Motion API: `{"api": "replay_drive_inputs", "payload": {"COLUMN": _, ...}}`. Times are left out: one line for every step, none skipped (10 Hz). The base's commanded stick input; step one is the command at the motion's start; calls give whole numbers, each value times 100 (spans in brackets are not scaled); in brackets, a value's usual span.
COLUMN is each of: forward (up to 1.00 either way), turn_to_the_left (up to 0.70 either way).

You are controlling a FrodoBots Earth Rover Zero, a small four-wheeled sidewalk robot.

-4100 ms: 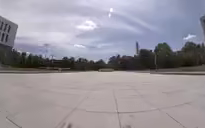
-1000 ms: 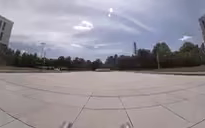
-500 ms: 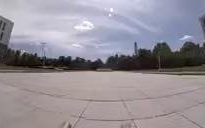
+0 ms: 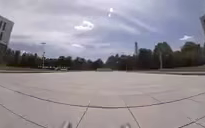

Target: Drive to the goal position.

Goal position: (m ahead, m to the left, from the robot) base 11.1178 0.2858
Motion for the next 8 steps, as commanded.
{"api": "replay_drive_inputs", "payload": {"forward": 70, "turn_to_the_left": -25}}
{"api": "replay_drive_inputs", "payload": {"forward": 70, "turn_to_the_left": -13}}
{"api": "replay_drive_inputs", "payload": {"forward": 70, "turn_to_the_left": -4}}
{"api": "replay_drive_inputs", "payload": {"forward": 70, "turn_to_the_left": 0}}
{"api": "replay_drive_inputs", "payload": {"forward": 70, "turn_to_the_left": 0}}
{"api": "replay_drive_inputs", "payload": {"forward": 70, "turn_to_the_left": 0}}
{"api": "replay_drive_inputs", "payload": {"forward": 70, "turn_to_the_left": 0}}
{"api": "replay_drive_inputs", "payload": {"forward": 70, "turn_to_the_left": 0}}
